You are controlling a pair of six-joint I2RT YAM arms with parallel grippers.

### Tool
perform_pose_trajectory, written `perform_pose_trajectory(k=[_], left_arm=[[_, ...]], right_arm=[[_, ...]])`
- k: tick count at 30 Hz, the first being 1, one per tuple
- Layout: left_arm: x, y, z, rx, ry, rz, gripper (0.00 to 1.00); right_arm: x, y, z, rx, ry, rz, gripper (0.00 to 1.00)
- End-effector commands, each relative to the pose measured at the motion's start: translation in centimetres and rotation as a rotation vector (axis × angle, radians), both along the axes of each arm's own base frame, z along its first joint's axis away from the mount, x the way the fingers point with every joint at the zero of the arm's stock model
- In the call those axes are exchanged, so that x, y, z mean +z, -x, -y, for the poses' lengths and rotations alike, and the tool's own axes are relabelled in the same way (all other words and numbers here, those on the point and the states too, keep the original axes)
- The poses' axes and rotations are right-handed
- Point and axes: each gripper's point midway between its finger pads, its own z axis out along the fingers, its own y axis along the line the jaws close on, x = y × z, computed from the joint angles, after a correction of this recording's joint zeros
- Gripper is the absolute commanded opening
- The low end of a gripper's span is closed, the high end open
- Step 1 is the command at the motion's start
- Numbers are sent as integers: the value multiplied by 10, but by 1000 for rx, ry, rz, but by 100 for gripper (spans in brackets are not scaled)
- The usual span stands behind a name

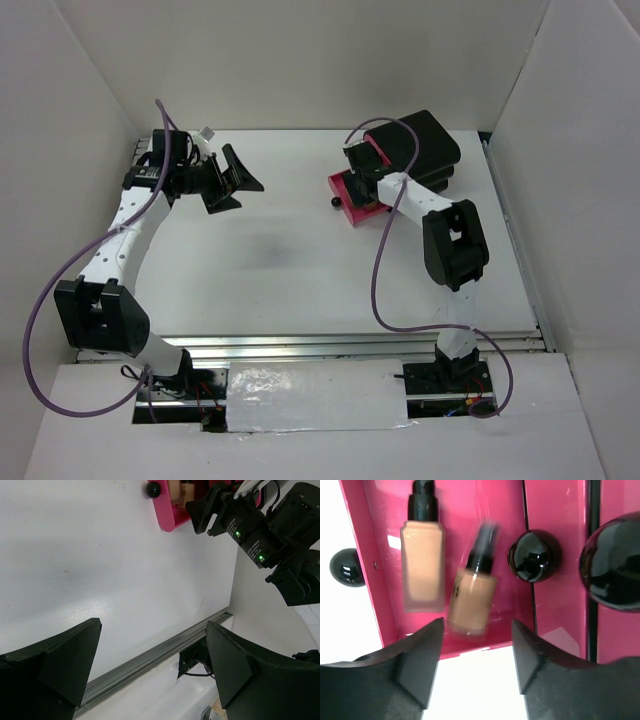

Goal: Organize the makeup

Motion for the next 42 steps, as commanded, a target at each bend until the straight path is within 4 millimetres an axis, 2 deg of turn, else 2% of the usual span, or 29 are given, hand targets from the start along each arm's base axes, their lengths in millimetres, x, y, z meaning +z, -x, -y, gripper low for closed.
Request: perform_pose_trajectory(k=[1,4,6,7,8,9,10,12,13,14,15,16,17,18,19,20,21,23,25,26,28,35,42], left_arm=[[10,0,1,-32,7,57,99],[6,0,3,-40,16,48,99],[4,0,4,-44,21,42,99],[4,0,3,-43,19,43,99],[5,0,3,-41,20,47,99],[4,0,2,-36,14,45,99],[5,0,1,-31,11,49,99],[1,-2,-1,-13,0,45,99],[-2,-2,-2,-4,-6,36,99],[-5,-3,-4,11,-13,26,99],[-9,-4,-4,18,-12,10,99],[-11,-4,-5,23,-14,3,99],[-14,-2,-5,27,-18,-16,100],[-19,-4,-8,39,-32,-28,99],[-21,-3,-9,42,-43,-35,99],[-24,-3,-11,47,-53,-42,99],[-28,-2,-15,59,-78,-48,99],[-32,-1,-21,82,-109,-54,99],[-40,-1,-28,117,-151,-73,99],[-46,0,-30,125,-161,-93,99],[-53,-1,-30,120,-167,-109,99],[-63,-1,-29,102,-169,-121,99],[-72,-4,-27,77,-169,-139,99]], right_arm=[[43,-17,-4,-18,-54,106,68],[51,-18,-6,-20,-67,123,76],[56,-16,-6,-30,-75,125,75],[67,-15,-9,-26,-97,139,74],[73,-12,-16,-18,-133,144,73],[80,-6,-32,13,-157,156,71],[97,1,-43,41,-190,182,64],[106,20,-78,140,-250,185,55],[106,27,-96,202,-291,159,43],[103,33,-105,228,-302,131,35],[88,37,-114,250,-296,85,21],[90,38,-128,275,-299,78,5],[79,42,-129,272,-263,39,5],[54,41,-129,263,-212,-8,5],[58,36,-137,262,-190,4,9],[46,39,-133,246,-144,-34,11],[30,33,-126,212,-94,-45,12],[17,28,-119,170,-41,-40,14],[11,24,-115,149,0,-53,15],[-3,21,-110,136,46,-68,15],[-12,17,-108,125,81,-65,15],[-32,9,-75,44,248,-30,14],[-38,-3,-30,-78,365,13,13]])
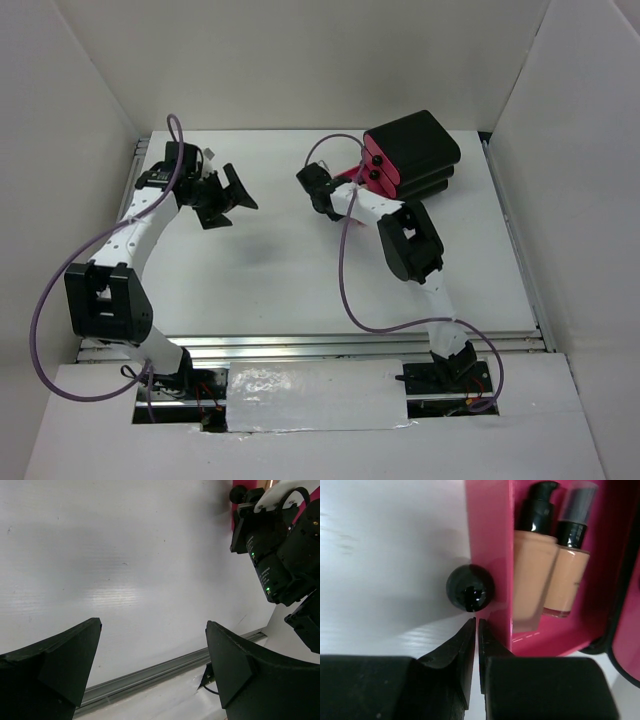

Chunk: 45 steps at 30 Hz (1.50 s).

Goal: Organize the makeup

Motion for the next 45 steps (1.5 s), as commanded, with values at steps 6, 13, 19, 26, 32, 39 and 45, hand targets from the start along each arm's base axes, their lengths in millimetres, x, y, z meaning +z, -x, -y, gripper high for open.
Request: perform_pose_trajectory(k=[6,13,19,26,32,39,45], left_arm=[[-10,-7,0,-38,-7,-7,99],[-15,-12,3,-50,3,-20,99],[-16,-12,3,-53,5,-20,99],[-20,-12,5,-61,10,-22,99],[-18,-11,5,-69,12,-13,99],[-15,-9,3,-56,1,-2,99],[-9,-9,-13,2,-84,10,99]], right_arm=[[23,-32,60,-176,101,135,13],[24,-42,83,-230,93,148,13],[29,-45,101,-272,106,169,13],[34,-43,112,-285,164,211,12],[36,-42,121,-314,201,239,12],[45,-28,74,-209,-38,158,21],[112,2,-1,-53,-343,195,72]])
